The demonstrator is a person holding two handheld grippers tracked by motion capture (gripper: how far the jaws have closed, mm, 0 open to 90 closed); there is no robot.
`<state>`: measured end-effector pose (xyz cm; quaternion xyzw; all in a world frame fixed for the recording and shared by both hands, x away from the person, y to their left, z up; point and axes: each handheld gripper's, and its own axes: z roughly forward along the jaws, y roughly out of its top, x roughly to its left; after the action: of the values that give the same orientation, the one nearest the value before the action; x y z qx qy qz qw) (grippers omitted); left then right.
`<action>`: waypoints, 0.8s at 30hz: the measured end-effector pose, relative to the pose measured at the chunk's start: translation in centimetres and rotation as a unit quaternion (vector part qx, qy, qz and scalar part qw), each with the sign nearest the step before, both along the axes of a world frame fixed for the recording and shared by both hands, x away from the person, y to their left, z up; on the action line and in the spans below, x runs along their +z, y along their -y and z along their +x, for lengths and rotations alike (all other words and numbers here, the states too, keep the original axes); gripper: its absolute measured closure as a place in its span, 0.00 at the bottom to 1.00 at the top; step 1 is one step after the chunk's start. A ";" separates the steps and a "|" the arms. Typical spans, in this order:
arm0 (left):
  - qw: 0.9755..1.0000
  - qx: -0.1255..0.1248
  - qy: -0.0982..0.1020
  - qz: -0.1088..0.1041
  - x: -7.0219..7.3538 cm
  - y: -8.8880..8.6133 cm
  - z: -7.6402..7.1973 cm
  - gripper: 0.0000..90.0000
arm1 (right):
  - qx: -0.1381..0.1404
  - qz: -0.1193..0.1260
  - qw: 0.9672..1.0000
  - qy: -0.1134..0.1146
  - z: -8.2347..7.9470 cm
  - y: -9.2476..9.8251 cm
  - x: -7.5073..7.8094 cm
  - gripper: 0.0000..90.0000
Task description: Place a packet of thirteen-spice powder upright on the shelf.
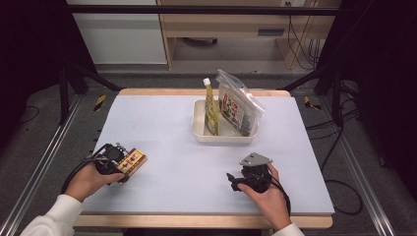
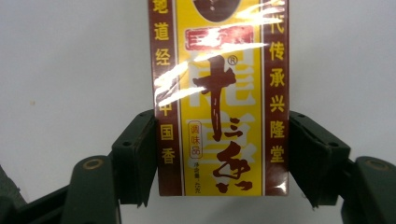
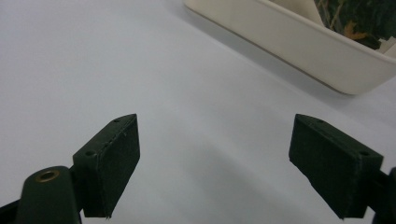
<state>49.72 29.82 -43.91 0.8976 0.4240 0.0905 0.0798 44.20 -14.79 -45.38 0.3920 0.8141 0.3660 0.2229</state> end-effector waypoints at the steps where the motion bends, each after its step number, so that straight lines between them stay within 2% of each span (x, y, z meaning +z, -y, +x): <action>1: 1.000 -0.003 0.004 0.001 0.0 0.1 -0.1 0.36 | 0.000 0.001 1.000 0.001 0.0 0.0 0.0 0.19; 3: 1.000 -0.011 0.010 0.008 0.0 0.3 -0.2 0.36 | 0.000 0.002 1.000 0.002 0.0 0.0 0.0 0.19; 9: 0.999 -0.031 0.027 -0.003 0.5 0.9 -0.6 0.36 | 0.000 0.000 1.000 -0.001 0.1 -0.1 -0.1 0.18; 12: 0.998 -0.040 0.044 -0.012 0.9 1.2 -0.9 0.36 | 0.000 0.000 1.000 -0.001 0.2 -0.1 -0.1 0.18; 14: 0.997 -0.044 0.056 -0.026 1.2 1.4 -1.1 0.36 | 0.000 0.000 1.000 -0.001 0.2 -0.1 -0.1 0.18; 20: 0.994 -0.060 0.081 -0.035 2.0 2.4 -1.4 0.36 | 0.001 0.000 1.000 -0.001 0.2 -0.2 -0.2 0.18; 24: 0.992 -0.077 0.097 -0.039 2.5 3.5 -1.6 0.36 | 0.001 0.001 1.000 0.001 0.2 -0.2 -0.2 0.18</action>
<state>48.09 26.35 -41.43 0.9108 0.3470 0.1540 0.1623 44.42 -14.59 -45.53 0.3911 0.8140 0.3673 0.2226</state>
